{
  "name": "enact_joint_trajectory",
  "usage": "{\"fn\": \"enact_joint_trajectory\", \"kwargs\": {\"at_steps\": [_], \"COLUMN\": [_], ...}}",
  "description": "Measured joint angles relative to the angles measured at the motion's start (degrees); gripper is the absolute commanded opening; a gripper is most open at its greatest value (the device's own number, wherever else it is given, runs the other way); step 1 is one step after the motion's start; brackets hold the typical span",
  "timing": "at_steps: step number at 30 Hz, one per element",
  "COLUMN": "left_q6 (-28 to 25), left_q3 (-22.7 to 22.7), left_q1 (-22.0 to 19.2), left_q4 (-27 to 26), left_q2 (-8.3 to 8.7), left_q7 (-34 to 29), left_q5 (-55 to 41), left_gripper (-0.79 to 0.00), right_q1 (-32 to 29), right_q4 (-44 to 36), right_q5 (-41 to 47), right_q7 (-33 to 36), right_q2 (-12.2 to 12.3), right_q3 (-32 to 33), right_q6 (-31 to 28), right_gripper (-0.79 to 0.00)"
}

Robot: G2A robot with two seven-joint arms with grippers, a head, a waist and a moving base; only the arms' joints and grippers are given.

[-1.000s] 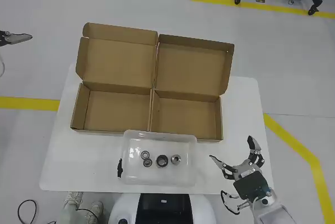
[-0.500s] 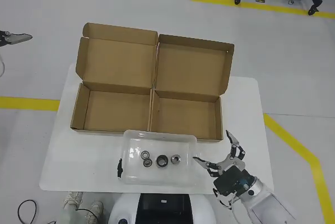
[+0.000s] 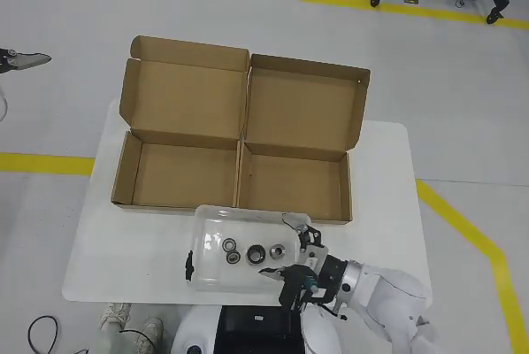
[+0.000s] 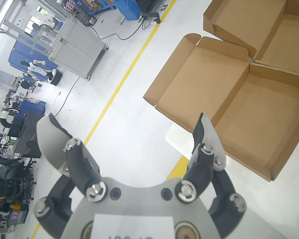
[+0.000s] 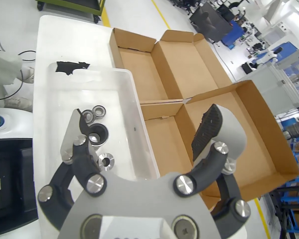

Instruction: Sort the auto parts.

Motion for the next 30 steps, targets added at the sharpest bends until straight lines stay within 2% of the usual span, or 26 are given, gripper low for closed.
{"fn": "enact_joint_trajectory", "kwargs": {"at_steps": [8, 30], "left_q6": [0.0, 0.0], "left_q3": [0.0, 0.0], "left_q1": [0.0, 0.0], "left_q4": [0.0, 0.0], "left_q2": [0.00, 0.00], "left_q7": [0.0, 0.0], "left_q5": [0.0, 0.0], "left_gripper": [0.000, 0.000], "right_q1": [9.8, 9.9], "right_q4": [9.3, 10.0], "right_q5": [8.7, 9.3], "right_q7": [7.3, 7.6], "right_q2": [-0.9, -0.9], "right_q3": [-6.0, -6.3], "right_q6": [-8.3, -7.8], "right_gripper": [0.000, 0.000]}}
